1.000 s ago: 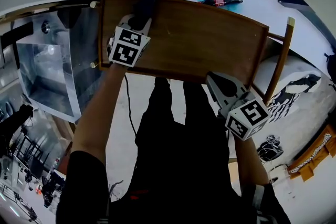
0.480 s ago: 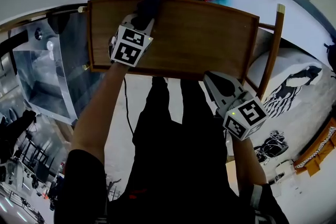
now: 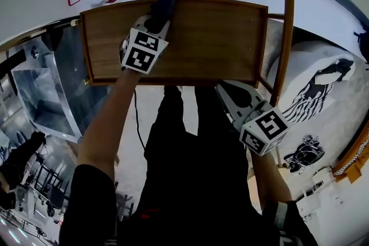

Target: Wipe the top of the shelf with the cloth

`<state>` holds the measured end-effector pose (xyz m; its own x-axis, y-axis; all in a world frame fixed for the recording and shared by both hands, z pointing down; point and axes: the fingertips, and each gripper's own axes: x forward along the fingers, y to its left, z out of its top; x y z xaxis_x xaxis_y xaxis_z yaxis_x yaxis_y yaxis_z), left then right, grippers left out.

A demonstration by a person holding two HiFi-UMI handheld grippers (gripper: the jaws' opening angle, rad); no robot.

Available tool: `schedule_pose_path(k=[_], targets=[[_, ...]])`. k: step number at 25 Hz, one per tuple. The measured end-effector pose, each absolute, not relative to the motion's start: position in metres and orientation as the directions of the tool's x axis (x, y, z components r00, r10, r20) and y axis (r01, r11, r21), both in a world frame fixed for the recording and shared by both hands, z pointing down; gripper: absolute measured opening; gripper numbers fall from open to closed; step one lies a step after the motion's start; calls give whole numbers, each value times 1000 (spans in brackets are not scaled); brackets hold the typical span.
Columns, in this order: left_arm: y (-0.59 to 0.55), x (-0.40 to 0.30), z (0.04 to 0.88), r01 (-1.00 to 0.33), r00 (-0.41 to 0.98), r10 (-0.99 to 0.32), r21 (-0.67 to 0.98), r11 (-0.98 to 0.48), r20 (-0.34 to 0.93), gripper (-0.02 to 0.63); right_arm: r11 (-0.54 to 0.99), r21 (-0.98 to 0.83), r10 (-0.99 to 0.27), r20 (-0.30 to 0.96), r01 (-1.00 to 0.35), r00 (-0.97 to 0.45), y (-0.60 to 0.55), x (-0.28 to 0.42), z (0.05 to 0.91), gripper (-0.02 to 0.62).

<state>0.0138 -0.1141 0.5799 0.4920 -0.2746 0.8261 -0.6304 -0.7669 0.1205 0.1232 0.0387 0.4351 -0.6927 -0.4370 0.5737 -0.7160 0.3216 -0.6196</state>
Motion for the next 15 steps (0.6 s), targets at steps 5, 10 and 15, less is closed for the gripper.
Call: schedule_pose_path(k=[5, 10, 15], targets=[[-112, 44, 580, -595, 508, -249, 127, -793, 825, 54, 307, -624, -454, 568, -719, -687, 43, 140, 435, 5], [-109, 71, 580, -559, 524, -226, 131, -819, 821, 54, 274, -623, -485, 569, -733, -665, 46, 158, 435, 5], [-102, 96, 581, -531, 529, -196, 141, -836, 826, 54, 251, -627, -509, 562, -738, -651, 50, 170, 433, 5]])
